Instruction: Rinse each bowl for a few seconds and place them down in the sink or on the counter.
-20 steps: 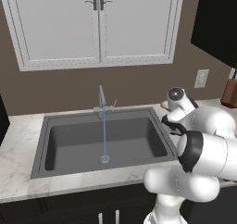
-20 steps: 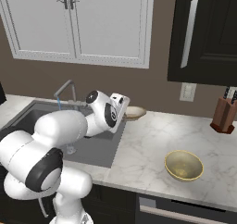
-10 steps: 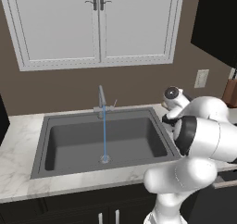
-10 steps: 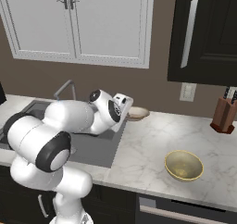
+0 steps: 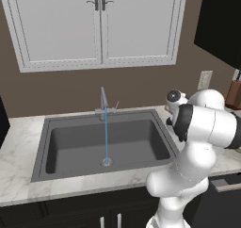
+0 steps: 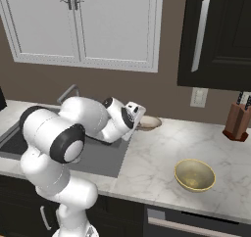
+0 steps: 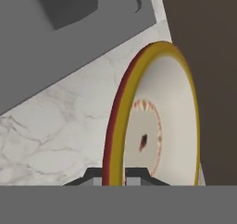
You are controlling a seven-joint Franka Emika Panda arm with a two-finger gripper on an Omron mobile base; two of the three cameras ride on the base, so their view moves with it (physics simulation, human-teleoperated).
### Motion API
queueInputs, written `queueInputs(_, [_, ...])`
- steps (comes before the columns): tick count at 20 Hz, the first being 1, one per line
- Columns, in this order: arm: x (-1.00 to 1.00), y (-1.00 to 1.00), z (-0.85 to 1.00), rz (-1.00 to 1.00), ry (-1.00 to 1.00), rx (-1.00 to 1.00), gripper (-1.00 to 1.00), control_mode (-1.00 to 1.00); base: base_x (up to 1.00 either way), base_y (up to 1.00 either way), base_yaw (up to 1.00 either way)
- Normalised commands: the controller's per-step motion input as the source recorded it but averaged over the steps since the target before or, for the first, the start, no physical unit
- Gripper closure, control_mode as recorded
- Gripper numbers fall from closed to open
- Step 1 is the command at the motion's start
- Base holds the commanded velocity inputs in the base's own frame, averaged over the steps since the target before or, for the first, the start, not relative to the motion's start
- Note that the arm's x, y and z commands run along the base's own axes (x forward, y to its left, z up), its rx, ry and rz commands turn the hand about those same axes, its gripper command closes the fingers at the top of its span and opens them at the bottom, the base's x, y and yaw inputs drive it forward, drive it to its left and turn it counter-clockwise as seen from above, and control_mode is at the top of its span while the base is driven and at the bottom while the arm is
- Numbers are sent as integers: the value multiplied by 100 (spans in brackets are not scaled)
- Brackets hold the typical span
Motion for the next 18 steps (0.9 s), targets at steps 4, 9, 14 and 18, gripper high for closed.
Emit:
queueInputs(4, [26,-11,-20,-2,5,6,100,-100,0,0,0])
queueInputs(9, [27,-7,-21,-1,5,5,100,-100,0,0,0])
queueInputs(14, [28,-10,-20,0,2,3,100,-100,0,0,0])
queueInputs(18, [26,-8,-21,2,-1,0,100,-100,0,0,0])
